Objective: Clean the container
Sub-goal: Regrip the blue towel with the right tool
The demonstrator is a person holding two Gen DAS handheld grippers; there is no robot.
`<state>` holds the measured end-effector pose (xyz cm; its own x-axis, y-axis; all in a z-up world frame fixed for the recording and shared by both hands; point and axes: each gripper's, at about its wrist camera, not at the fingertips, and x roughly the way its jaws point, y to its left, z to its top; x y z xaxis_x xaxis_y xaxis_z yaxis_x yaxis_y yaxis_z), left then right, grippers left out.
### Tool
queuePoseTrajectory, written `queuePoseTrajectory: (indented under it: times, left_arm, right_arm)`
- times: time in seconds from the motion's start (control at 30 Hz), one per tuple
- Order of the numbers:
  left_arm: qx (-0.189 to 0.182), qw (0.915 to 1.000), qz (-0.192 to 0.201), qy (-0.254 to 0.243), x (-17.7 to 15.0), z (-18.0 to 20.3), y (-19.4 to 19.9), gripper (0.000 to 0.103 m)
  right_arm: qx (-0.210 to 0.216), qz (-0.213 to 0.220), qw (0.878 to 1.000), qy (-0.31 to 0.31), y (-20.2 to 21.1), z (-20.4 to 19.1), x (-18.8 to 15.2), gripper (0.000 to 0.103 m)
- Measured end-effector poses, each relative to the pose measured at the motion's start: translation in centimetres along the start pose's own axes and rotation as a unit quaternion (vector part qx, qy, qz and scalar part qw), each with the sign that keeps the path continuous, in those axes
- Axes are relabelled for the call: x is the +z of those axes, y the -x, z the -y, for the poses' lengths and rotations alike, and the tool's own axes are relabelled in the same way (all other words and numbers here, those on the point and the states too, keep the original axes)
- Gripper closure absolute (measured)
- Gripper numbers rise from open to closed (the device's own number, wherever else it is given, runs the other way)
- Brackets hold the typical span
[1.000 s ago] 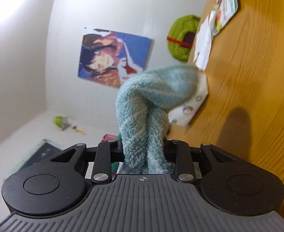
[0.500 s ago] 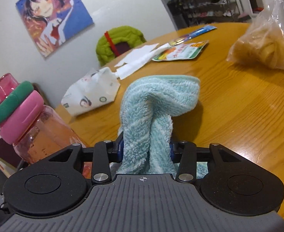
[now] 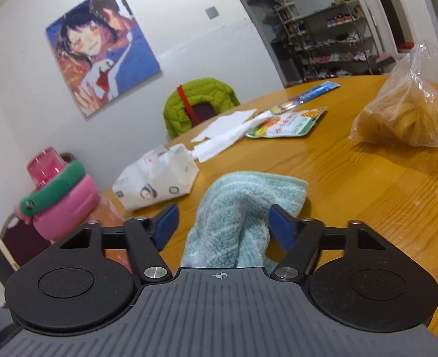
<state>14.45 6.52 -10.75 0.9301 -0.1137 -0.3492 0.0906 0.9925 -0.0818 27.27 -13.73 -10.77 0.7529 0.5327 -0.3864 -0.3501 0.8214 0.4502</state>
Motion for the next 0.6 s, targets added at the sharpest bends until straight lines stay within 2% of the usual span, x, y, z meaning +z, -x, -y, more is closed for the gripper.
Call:
queuePoseTrajectory:
  times: [0.03,0.07,0.17,0.23,0.27,0.37,0.43,0.5,0.53,0.57,0.6]
  left_arm:
    - [0.000,1.0000,-0.002,-0.001,0.0,0.0,-0.1,0.020]
    - [0.000,1.0000,-0.004,-0.001,0.0,0.0,-0.1,0.020]
    - [-0.001,1.0000,-0.003,-0.004,-0.1,0.2,0.0,0.019]
    - [-0.001,1.0000,-0.002,-0.005,-0.1,0.3,0.2,0.018]
    - [-0.001,1.0000,-0.002,-0.005,-0.2,0.4,0.3,0.018]
    - [0.003,1.0000,0.003,-0.007,-0.4,0.8,0.9,0.018]
    - [0.002,0.9999,0.012,-0.011,-0.6,1.0,1.5,0.019]
    - [0.002,0.9997,0.022,-0.012,-0.7,1.2,2.1,0.020]
    - [0.003,0.9995,0.027,-0.013,-0.7,1.2,2.3,0.022]
    - [0.004,0.9994,0.032,-0.014,-0.8,1.3,2.5,0.023]
    - [0.001,0.9993,0.034,-0.016,-0.8,1.4,2.5,0.023]
  right_arm:
    - [-0.009,-0.010,1.000,0.006,-0.6,-0.1,-0.2,0.057]
    - [-0.017,-0.026,0.999,0.013,-1.2,-0.2,-0.4,0.064]
    - [-0.038,-0.066,0.997,0.032,-3.2,-0.6,-1.3,0.066]
    - [-0.044,-0.068,0.996,0.046,-3.3,-0.7,-1.7,0.072]
    - [-0.046,-0.069,0.995,0.051,-3.3,-0.8,-1.7,0.078]
    - [-0.051,-0.064,0.995,0.054,-3.1,-1.0,-1.8,0.083]
    - [-0.046,-0.050,0.997,0.025,-2.8,-0.4,-1.6,0.085]
    - [0.010,-0.018,0.998,-0.053,-2.0,1.3,-1.0,0.086]
    - [0.053,-0.006,0.993,-0.103,-1.6,2.4,-0.6,0.086]
    - [0.102,-0.002,0.982,-0.159,-1.8,3.5,-0.6,0.086]
    - [0.150,0.003,0.965,-0.214,-2.0,4.6,-0.6,0.086]
